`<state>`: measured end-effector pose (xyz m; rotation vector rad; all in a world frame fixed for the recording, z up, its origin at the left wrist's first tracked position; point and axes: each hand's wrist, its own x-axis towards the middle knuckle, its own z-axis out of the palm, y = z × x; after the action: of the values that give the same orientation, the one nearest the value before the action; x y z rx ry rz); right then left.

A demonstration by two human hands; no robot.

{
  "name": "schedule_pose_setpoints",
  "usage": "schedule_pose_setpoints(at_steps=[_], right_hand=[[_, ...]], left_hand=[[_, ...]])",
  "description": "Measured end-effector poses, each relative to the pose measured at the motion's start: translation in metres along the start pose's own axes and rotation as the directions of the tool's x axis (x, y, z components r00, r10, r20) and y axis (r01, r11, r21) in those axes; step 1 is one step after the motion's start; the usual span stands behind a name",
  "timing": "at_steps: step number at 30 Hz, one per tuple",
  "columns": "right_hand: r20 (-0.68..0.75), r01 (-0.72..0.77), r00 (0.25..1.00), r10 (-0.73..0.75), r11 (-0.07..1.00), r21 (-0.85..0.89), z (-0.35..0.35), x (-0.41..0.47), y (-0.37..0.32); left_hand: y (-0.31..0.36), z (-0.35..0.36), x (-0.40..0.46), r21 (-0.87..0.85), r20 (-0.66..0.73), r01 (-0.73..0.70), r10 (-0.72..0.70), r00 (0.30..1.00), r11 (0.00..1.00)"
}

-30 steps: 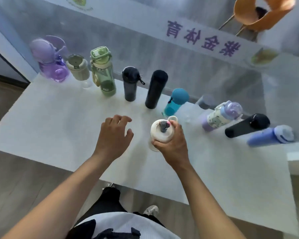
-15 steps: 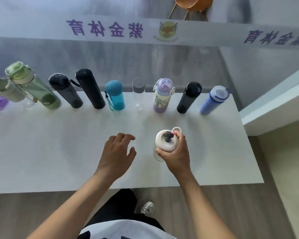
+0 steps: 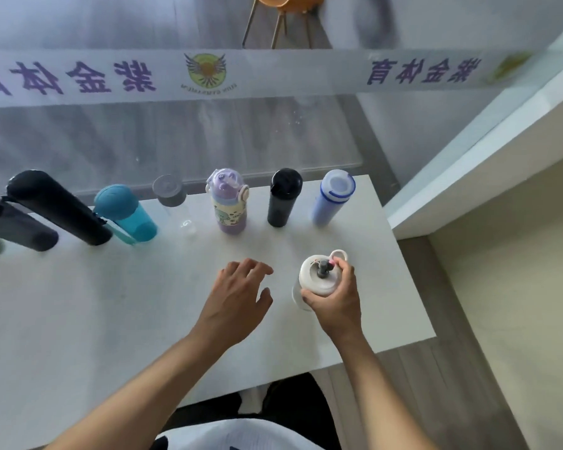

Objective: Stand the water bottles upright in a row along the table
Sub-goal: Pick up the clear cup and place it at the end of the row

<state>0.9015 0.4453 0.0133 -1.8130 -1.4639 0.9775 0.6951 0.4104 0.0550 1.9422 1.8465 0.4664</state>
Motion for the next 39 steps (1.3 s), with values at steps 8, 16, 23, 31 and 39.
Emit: schedule_pose_setpoints(at_steps=[8,16,23,31,39], right_hand=[[0.037,0.057,0.998,-0.057,0.998,0.005,-0.054,0.088,0.046],[0.149,0.132,0.979,-0.138,0.990,0.053,-0.103,0.203,0.068],[0.223,0.181,0.958,-0.179,0.983,0.015,-0.109,0.272,0.069],[0.258,0.275,0.927,-0.270,0.961,0.019,-0.099,0.308,0.059],[0.256,0.260,0.934,-0.248,0.965,-0.016,-0.100,0.303,0.053]], left_hand=[[0.052,0.040,0.045,0.024,-0.030,0.084,-0.083,0.996,0.996],[0.112,0.091,0.047,-0.027,-0.071,0.312,-0.313,0.947,0.950],[0.136,0.106,0.053,-0.021,-0.034,0.375,-0.376,0.926,0.927],[0.145,0.111,0.059,0.008,-0.021,0.393,-0.393,0.919,0.920],[0.130,0.084,0.078,0.048,-0.087,0.346,-0.341,0.936,0.937]])
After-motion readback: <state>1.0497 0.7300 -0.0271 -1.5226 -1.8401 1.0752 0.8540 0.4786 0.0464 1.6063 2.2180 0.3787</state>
